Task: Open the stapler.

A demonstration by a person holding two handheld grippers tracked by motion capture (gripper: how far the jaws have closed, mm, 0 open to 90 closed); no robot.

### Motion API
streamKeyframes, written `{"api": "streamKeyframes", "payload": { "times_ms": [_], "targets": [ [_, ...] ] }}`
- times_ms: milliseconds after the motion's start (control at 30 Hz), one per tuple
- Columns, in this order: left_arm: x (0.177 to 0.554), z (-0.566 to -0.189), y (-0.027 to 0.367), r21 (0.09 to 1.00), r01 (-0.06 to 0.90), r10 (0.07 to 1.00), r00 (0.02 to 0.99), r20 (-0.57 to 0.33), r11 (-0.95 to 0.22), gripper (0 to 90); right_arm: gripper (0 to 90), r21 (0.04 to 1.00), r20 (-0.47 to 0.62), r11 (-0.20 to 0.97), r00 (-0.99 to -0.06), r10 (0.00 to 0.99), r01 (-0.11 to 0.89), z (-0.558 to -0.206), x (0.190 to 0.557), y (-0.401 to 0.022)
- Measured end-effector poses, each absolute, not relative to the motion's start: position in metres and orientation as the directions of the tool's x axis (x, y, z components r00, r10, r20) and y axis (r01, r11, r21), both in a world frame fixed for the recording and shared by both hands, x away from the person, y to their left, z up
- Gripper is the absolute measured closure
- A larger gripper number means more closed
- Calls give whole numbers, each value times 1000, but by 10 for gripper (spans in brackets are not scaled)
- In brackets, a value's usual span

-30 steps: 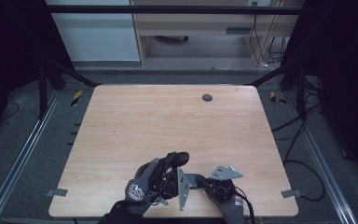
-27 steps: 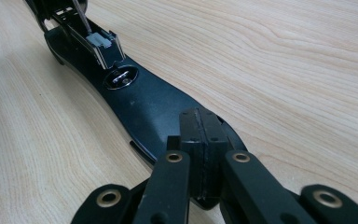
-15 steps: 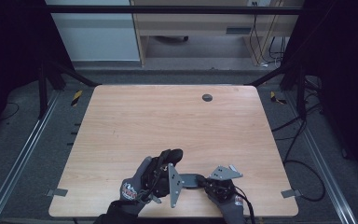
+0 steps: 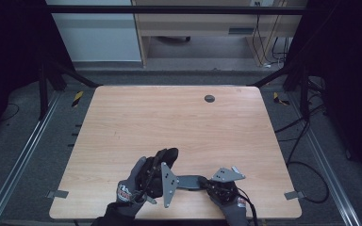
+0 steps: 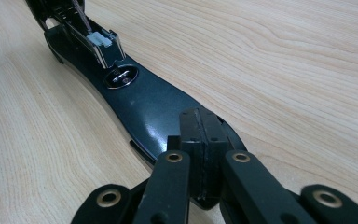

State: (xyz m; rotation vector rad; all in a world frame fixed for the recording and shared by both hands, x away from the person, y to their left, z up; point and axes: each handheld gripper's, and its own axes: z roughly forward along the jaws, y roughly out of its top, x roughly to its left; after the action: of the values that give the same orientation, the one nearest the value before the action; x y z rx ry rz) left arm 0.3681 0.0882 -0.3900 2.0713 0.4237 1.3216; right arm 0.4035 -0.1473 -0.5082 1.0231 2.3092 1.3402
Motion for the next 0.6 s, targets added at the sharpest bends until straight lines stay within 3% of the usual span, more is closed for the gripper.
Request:
{"api": "streamKeyframes", "payload": {
  "times_ms": [600],
  "targets": [
    [367,-385,99,690,-55,608,425,670,-722,589,900,843,104,319,-713,693,434,-508,403,-147]
  ]
}}
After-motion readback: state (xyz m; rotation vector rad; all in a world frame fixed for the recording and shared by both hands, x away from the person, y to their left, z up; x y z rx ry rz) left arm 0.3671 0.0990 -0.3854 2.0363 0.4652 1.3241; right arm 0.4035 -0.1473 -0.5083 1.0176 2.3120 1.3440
